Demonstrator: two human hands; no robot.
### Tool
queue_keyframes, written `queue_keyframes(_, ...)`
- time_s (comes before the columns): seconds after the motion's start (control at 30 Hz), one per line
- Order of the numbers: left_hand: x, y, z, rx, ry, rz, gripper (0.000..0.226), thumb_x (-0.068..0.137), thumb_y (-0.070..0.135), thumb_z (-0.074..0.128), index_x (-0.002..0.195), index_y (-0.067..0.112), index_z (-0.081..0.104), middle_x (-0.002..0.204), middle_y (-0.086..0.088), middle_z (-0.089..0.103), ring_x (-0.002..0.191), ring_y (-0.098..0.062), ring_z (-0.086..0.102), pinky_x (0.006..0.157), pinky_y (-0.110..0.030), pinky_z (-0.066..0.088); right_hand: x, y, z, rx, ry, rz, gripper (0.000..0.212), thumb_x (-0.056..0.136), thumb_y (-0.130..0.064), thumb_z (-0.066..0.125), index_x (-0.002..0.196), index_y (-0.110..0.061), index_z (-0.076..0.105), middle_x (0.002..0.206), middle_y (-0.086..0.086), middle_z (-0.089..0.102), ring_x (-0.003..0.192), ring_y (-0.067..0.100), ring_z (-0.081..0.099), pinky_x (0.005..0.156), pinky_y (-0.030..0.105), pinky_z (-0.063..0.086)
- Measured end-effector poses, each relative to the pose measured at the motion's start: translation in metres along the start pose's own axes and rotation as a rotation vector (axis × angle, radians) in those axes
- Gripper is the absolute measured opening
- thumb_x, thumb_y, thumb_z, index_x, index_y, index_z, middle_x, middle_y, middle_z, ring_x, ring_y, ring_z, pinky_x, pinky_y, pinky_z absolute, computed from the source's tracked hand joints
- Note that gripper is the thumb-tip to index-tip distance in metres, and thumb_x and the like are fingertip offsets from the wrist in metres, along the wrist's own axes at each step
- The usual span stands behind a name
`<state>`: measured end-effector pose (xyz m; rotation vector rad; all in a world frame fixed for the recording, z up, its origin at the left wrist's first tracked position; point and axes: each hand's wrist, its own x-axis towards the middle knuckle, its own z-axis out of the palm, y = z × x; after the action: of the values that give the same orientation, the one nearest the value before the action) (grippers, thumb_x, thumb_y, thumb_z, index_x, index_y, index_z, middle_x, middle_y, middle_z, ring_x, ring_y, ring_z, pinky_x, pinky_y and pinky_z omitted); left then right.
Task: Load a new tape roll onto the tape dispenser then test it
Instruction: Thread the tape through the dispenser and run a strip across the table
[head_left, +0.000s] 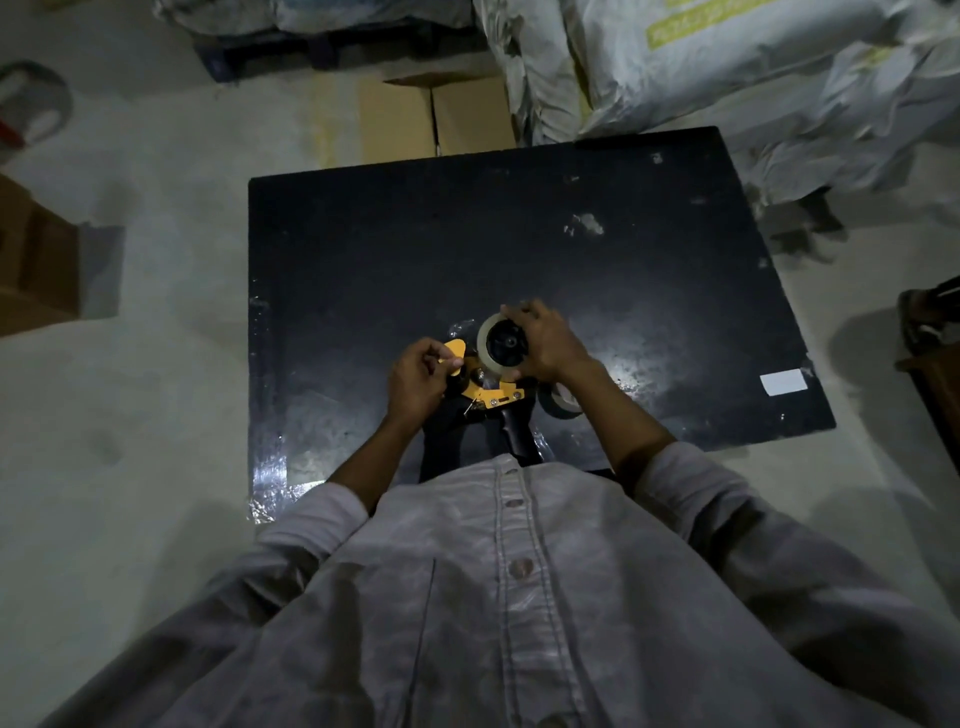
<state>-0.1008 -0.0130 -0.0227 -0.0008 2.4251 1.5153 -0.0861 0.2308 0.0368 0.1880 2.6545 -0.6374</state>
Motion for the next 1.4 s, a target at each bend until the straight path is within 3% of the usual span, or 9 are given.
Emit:
queue_keyframes(0.17, 0.011, -0.002, -0.002, 0.066, -0.013, 0.062, 0.020, 0.089, 0.053, 0.085, 0.092, 0.035, 0.077, 0.084, 0.005, 0.077, 0.075, -0.028, 0.075, 0.066, -0.060, 0.065, 0.012, 0.012, -0.008, 0.038, -0.106, -0.039, 0.124, 0.079, -0.024, 0.103, 0.179, -0.023, 0.031, 0.179, 0.010, 0.030, 0.163, 0.041, 0.033, 0.135, 0.053, 0.035)
queue_keyframes(0.27, 0.004, -0.001, -0.002, 0.129, -0.013, 0.073, 0.024, 0.089, 0.059, 0.086, 0.101, 0.038, 0.085, 0.074, 0.008, 0.077, 0.065, -0.018, 0.076, 0.064, -0.051, 0.067, 0.015, 0.018, -0.004, 0.057, -0.094, -0.032, 0.125, 0.078, -0.018, 0.104, 0.179, -0.025, 0.031, 0.179, 0.009, 0.031, 0.163, 0.041, 0.033, 0.135, 0.054, 0.035)
queue_keyframes(0.37, -0.011, 0.009, 0.003, 0.218, -0.078, 0.079, 0.022, 0.092, 0.049, 0.090, 0.109, 0.034, 0.090, 0.058, 0.013, 0.072, 0.056, -0.013, 0.074, 0.065, -0.042, 0.068, 0.014, 0.017, -0.003, 0.071, -0.088, -0.027, 0.124, 0.077, -0.013, 0.103, 0.179, -0.024, 0.033, 0.178, 0.009, 0.033, 0.163, 0.039, 0.034, 0.135, 0.053, 0.036)
queue_keyframes(0.47, -0.014, 0.018, 0.015, 0.409, -0.073, 0.179, 0.016, 0.097, 0.038, 0.088, 0.111, 0.031, 0.091, 0.071, 0.006, 0.081, 0.073, -0.021, 0.080, 0.071, -0.034, 0.062, 0.014, 0.016, -0.003, 0.067, -0.086, -0.023, 0.123, 0.077, -0.012, 0.102, 0.179, -0.024, 0.034, 0.177, 0.009, 0.034, 0.163, 0.038, 0.035, 0.135, 0.054, 0.036)
queue_keyframes(0.6, -0.003, 0.025, 0.024, 0.541, -0.037, 0.145, 0.022, 0.095, 0.045, 0.087, 0.116, 0.037, 0.089, 0.102, 0.003, 0.088, 0.096, -0.024, 0.081, 0.073, -0.031, 0.055, 0.013, 0.022, 0.002, 0.093, -0.059, -0.025, 0.122, 0.078, -0.015, 0.103, 0.178, -0.023, 0.034, 0.176, 0.010, 0.034, 0.163, 0.038, 0.034, 0.135, 0.053, 0.036)
queue_keyframes(0.73, 0.002, 0.025, 0.031, 0.569, -0.074, 0.152, 0.024, 0.094, 0.052, 0.086, 0.115, 0.041, 0.089, 0.097, 0.003, 0.086, 0.093, -0.021, 0.078, 0.069, -0.027, 0.043, 0.011, 0.029, 0.010, 0.108, -0.019, -0.040, 0.120, 0.079, -0.018, 0.102, 0.178, -0.023, 0.034, 0.176, 0.011, 0.033, 0.163, 0.039, 0.034, 0.134, 0.055, 0.037)
queue_keyframes(1.0, 0.006, 0.020, 0.031, 0.578, -0.054, 0.152, 0.020, 0.101, 0.054, 0.077, 0.116, 0.045, 0.088, 0.095, 0.004, 0.086, 0.090, -0.023, 0.080, 0.072, -0.036, 0.063, 0.016, 0.032, 0.012, 0.091, -0.036, -0.050, 0.122, 0.079, -0.019, 0.102, 0.178, -0.027, 0.032, 0.180, 0.010, 0.028, 0.165, 0.041, 0.031, 0.133, 0.059, 0.037)
queue_keyframes(1.13, 0.008, 0.017, 0.033, 0.606, -0.042, 0.185, 0.021, 0.105, 0.047, 0.076, 0.119, 0.038, 0.088, 0.095, -0.003, 0.086, 0.089, -0.030, 0.080, 0.070, -0.034, 0.058, 0.016, 0.033, 0.015, 0.089, -0.026, -0.045, 0.122, 0.079, -0.017, 0.101, 0.179, -0.029, 0.031, 0.182, 0.009, 0.027, 0.166, 0.041, 0.030, 0.133, 0.061, 0.037)
queue_keyframes(1.4, 0.009, 0.011, 0.032, 0.561, -0.023, 0.249, 0.013, 0.102, 0.032, 0.082, 0.107, 0.026, 0.092, 0.082, -0.006, 0.084, 0.078, -0.030, 0.079, 0.066, -0.029, 0.048, 0.010, 0.028, 0.015, 0.045, -0.018, -0.025, 0.116, 0.086, -0.019, 0.097, 0.180, -0.029, 0.029, 0.187, 0.004, 0.023, 0.169, 0.042, 0.026, 0.133, 0.063, 0.036)
